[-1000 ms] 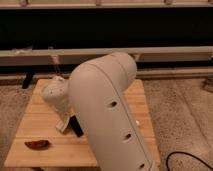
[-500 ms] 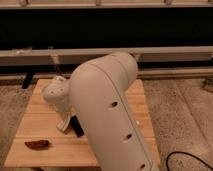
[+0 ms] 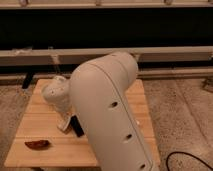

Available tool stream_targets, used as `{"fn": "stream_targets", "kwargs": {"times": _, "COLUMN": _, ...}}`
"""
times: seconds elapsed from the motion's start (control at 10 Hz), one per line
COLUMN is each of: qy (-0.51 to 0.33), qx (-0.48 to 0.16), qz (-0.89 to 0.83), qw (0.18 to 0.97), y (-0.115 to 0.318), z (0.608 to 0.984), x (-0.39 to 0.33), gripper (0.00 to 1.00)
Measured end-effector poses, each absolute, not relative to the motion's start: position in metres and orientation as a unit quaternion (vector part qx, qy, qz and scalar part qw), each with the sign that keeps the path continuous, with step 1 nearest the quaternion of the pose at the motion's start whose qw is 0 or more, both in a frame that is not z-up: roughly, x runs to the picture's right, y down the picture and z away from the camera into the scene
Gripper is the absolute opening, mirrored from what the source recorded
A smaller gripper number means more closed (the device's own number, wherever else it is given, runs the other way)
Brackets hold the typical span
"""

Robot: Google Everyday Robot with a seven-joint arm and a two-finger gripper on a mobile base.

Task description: Wipe the white sponge on the table

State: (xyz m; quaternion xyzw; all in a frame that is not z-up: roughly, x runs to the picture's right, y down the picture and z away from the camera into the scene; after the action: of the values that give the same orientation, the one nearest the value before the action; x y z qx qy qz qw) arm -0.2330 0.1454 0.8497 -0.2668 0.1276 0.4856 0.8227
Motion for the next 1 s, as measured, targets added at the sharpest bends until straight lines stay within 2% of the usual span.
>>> {"fn": "stream_targets", "kwargs": {"times": 0.4, "qy": 0.127, "qx": -0.264, "qz": 0.482, "qw": 0.826, "y": 0.1435, "z": 0.8496, "x": -0.2312, "gripper": 0.41}}
{"fn": "stream_targets", "kwargs": {"times": 0.5, "qy": 0.127, "qx": -0.263, "qz": 0.482, "qw": 0.826, "y": 0.1433, "z": 0.8498, "x": -0.2308, "gripper": 0.44}}
{"fn": "stream_targets", "kwargs": {"times": 0.7, "qy": 0.127, "qx": -0.262, "qz": 0.481, "qw": 0.827, "y": 0.1423, "z": 0.8498, "x": -0.2307, "gripper": 0.58}}
{"fn": "stream_targets", "kwargs": {"times": 1.0, "qy": 0.126, "qx": -0.261, "qz": 0.478, "qw": 0.829, "y": 0.1394, "z": 0.85, "x": -0.2301, "gripper": 0.61}}
